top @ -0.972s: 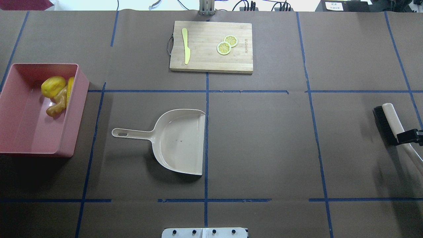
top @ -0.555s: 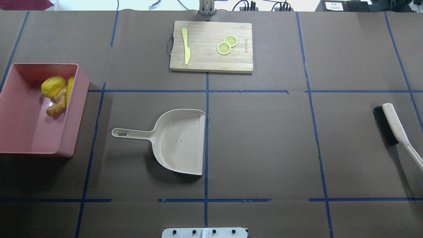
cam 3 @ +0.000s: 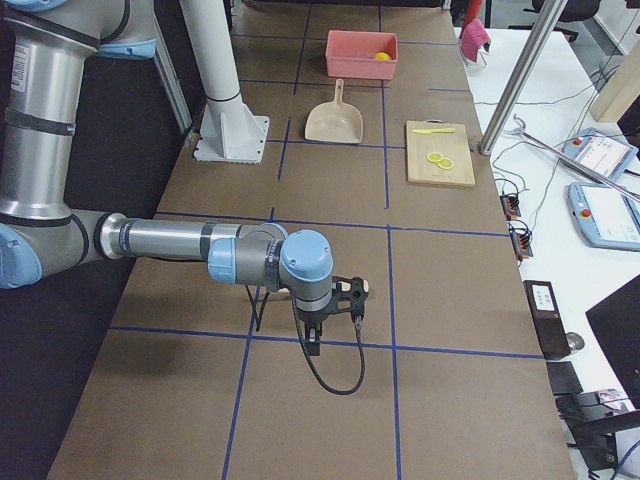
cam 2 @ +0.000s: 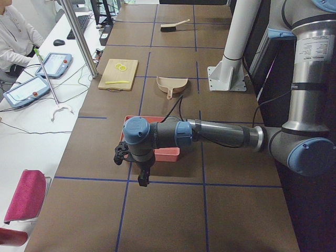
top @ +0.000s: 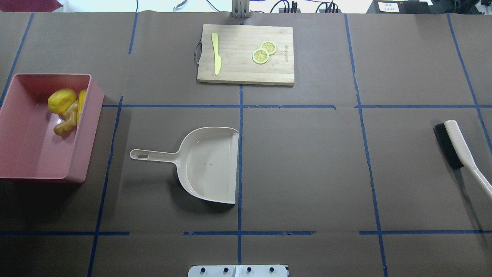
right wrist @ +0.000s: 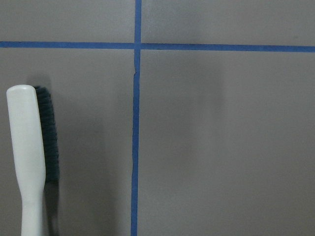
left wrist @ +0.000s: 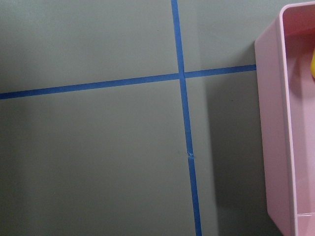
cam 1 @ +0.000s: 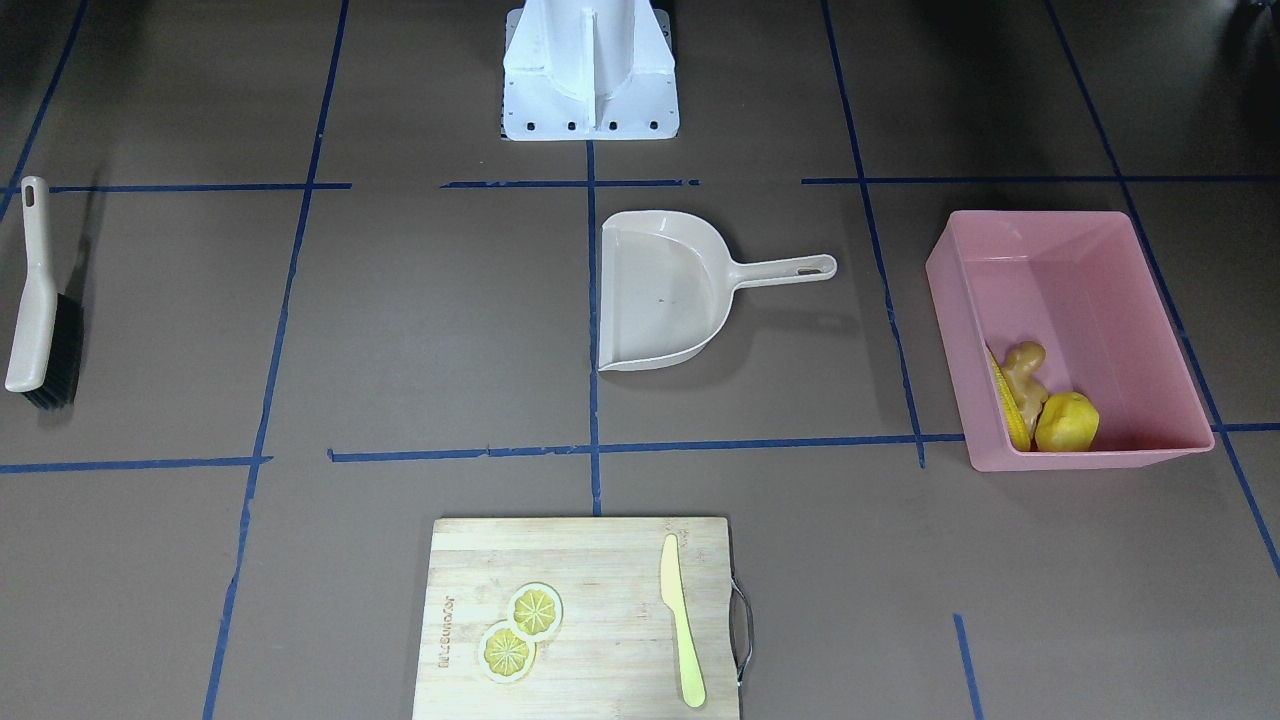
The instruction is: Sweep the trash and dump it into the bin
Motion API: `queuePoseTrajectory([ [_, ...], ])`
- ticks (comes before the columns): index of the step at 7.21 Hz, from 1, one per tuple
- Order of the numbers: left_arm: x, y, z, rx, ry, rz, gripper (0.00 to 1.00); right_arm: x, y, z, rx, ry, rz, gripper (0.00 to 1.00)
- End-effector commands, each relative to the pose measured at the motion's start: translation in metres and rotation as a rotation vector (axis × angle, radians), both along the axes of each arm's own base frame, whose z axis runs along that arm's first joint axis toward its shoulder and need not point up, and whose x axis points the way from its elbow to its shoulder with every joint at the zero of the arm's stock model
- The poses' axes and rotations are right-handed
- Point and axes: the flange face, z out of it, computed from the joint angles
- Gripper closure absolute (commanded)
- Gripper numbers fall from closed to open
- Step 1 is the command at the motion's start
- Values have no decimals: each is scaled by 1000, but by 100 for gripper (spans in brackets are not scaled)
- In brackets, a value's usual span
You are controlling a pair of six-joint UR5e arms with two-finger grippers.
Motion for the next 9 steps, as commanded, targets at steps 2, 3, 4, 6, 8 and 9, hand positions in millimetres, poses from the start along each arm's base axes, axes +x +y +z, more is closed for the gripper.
queuePoseTrajectory([
  [2, 2, 6, 4, -3, -1, 8, 0, -18, -7, -1, 9, 7, -38, 0],
  [3, 2, 6, 6, -9, -1, 7, 0, -20, -8, -2, 9, 3, -39, 0],
  [4, 2, 6, 3, -3, -1, 7, 0, -21, -8, -3, 11, 1, -40, 0],
  [6, 2, 6, 3, -3, 1, 6, 0, -27, -10, -3, 11, 1, -55, 0],
  [8, 2, 5, -1, 5, 0, 5, 0, -28, -10, -3, 11, 1, -59, 0],
  [9, 3, 4, -1, 5, 0, 8, 0, -30, -10, -3, 12, 0, -63, 0],
])
